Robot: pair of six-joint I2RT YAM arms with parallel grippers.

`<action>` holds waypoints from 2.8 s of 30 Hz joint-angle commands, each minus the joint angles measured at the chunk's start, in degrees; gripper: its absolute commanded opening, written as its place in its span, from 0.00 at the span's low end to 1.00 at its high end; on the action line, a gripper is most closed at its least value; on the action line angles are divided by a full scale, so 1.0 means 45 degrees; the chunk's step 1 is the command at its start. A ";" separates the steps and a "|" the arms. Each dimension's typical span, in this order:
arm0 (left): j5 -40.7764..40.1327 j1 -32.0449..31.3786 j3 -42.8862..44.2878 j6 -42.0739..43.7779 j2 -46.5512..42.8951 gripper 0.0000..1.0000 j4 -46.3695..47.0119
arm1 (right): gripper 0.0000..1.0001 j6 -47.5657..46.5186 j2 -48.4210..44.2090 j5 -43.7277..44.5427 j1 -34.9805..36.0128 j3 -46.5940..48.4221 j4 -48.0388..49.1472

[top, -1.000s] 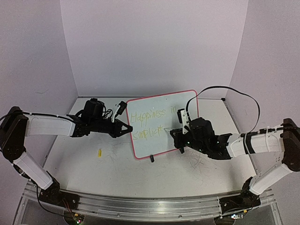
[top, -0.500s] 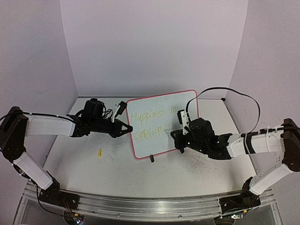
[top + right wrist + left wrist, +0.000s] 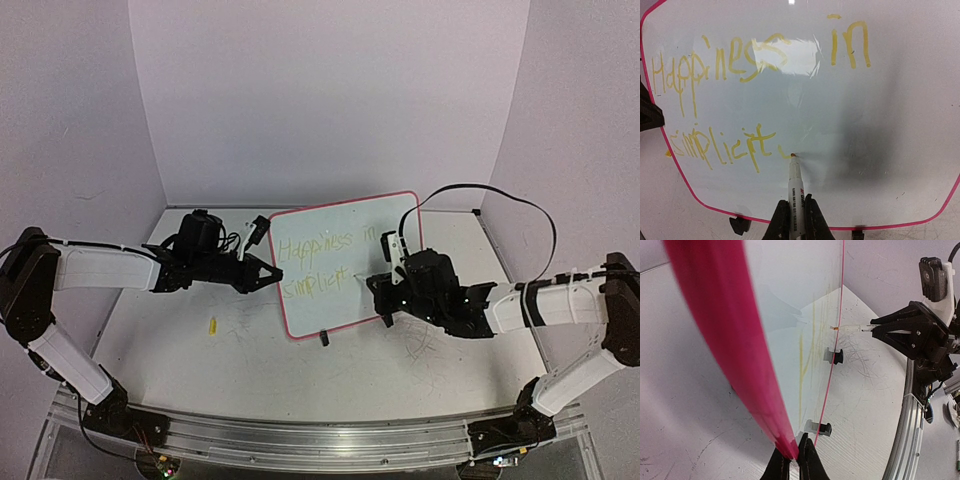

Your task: Write a sentence on the whiteboard

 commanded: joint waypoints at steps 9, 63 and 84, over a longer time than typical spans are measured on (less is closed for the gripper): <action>-0.0798 -0.0038 0.0405 0.1089 0.0058 0.00 -0.0697 | 0.00 -0.0503 0.0219 0.0592 -0.0429 0.1022 0.0477; -0.0905 -0.0041 0.0426 0.1089 0.0182 0.00 -0.0697 | 0.00 0.0380 -0.1070 -0.0264 -0.0261 -0.0420 -0.0054; -0.1203 -0.0041 0.0480 0.1069 0.0149 0.06 -0.0722 | 0.00 0.0246 -0.4652 -0.1256 -0.0527 -0.0943 -0.1013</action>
